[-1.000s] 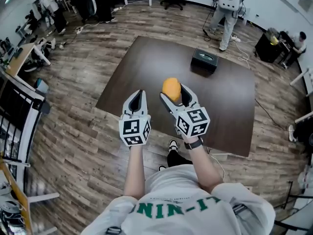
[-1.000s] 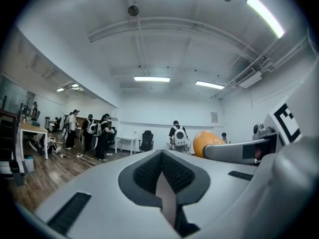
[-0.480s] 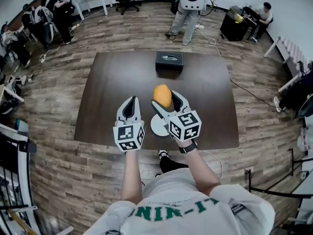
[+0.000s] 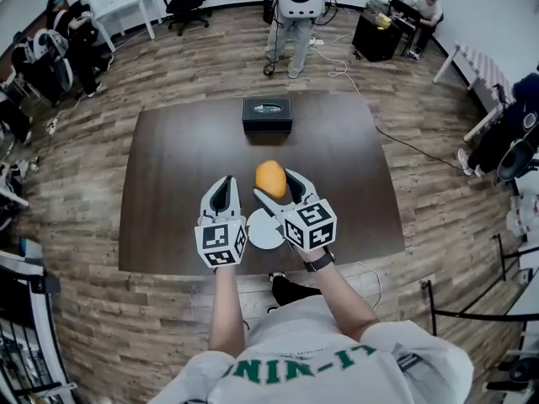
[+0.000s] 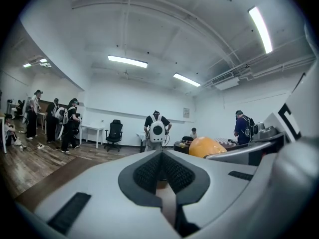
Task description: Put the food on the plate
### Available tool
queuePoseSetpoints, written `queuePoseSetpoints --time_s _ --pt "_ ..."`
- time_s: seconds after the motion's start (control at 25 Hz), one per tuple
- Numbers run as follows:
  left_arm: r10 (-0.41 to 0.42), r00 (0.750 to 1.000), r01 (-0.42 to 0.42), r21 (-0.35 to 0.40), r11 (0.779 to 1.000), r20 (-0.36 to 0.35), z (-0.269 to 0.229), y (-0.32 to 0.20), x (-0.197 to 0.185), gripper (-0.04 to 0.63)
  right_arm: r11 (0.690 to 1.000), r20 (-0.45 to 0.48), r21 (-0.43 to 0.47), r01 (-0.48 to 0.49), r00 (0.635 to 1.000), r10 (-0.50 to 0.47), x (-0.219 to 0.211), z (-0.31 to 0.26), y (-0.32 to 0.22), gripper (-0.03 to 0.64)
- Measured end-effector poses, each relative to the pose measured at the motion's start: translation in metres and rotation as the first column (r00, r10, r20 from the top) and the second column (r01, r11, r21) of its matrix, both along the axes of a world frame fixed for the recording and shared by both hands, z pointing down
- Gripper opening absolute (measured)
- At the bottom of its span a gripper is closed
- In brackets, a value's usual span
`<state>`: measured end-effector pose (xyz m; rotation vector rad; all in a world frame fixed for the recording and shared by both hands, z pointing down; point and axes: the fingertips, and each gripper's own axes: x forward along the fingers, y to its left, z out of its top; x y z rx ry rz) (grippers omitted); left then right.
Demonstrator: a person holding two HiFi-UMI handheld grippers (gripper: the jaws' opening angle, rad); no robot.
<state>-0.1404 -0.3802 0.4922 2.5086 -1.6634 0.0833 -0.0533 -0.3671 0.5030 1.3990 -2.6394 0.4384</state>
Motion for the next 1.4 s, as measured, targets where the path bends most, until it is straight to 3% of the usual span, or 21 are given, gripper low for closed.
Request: queuePoseSetpoints --time_s 0.32,0.68,1.4 --pt "0.035 0.999 -0.035 0.02 0.999 -0.004 0.014 -0.017 0.011 0.011 0.999 -0.035 -0.052 -0.011 0.999 0.009 0.013 0.025 -0.013 0.354" --pt "0.084 0.996 -0.084 0.022 0.996 0.01 0.035 -0.029 0.029 0.011 0.984 -0.092 -0.175 0.011 0.995 -0.028 0.014 0.088 -0.022 0.354" --pt "0.103 0.995 -0.103 -0.046 0.994 -0.003 0.086 -0.051 0.031 0.011 0.905 -0.164 -0.425 -0.006 0.984 -0.07 0.02 0.226 -0.021 0.354"
